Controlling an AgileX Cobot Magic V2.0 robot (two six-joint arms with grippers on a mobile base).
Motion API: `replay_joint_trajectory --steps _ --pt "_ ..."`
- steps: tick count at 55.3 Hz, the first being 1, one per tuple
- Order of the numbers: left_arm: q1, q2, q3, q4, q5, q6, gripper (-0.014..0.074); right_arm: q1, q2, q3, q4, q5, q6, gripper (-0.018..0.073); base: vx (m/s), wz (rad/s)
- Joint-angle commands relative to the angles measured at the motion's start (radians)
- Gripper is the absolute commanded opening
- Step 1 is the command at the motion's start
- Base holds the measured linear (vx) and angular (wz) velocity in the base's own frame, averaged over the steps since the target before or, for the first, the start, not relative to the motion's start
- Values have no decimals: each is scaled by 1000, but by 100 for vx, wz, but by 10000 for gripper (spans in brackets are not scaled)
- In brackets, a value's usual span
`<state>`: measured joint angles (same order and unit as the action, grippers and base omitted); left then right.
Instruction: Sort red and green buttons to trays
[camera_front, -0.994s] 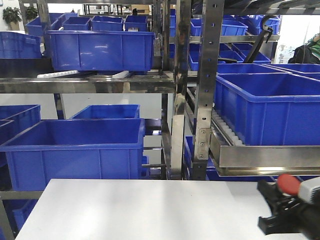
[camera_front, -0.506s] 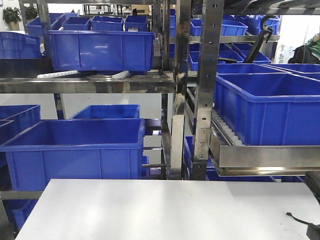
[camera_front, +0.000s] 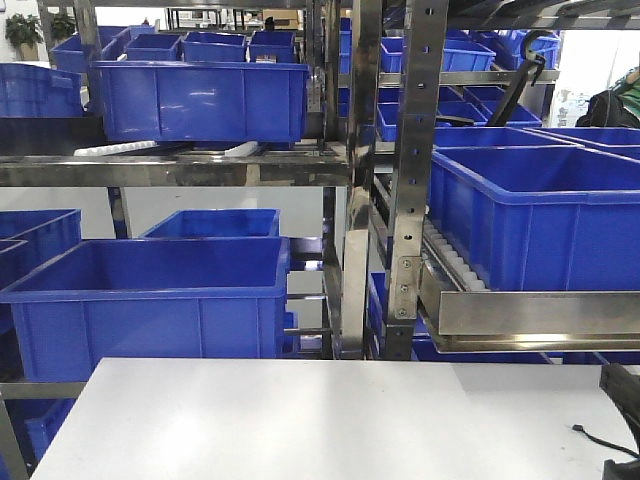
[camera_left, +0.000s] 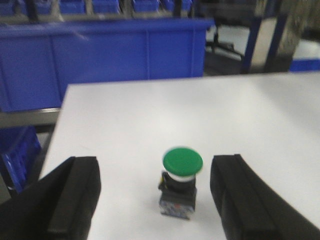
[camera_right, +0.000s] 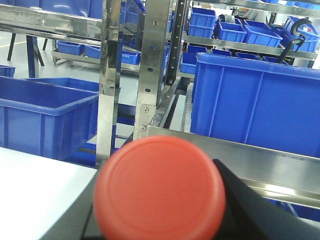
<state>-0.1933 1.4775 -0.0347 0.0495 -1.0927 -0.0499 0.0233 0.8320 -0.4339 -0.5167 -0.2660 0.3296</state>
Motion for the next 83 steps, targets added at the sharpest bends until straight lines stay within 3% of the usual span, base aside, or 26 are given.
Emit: replay_joint_trajectory --steps 1,21,36,66,83 --pt "-5 100 -49 26 -151 4 578 -2 -4 -33 3 -88 -1 -8 0 0" --pt "-5 374 -203 54 -191 50 578 -2 -4 -33 3 -114 -9 -8 0 0" --pt "-5 433 -288 124 -106 50 578 -2 -4 -33 3 -131 -9 -8 0 0" --pt "-3 510 -316 106 -94 50 578 -2 -4 -33 3 -162 -9 -8 0 0" --pt "-3 511 -432 116 80 13 578 -2 -4 -33 3 -191 -9 -8 0 0"
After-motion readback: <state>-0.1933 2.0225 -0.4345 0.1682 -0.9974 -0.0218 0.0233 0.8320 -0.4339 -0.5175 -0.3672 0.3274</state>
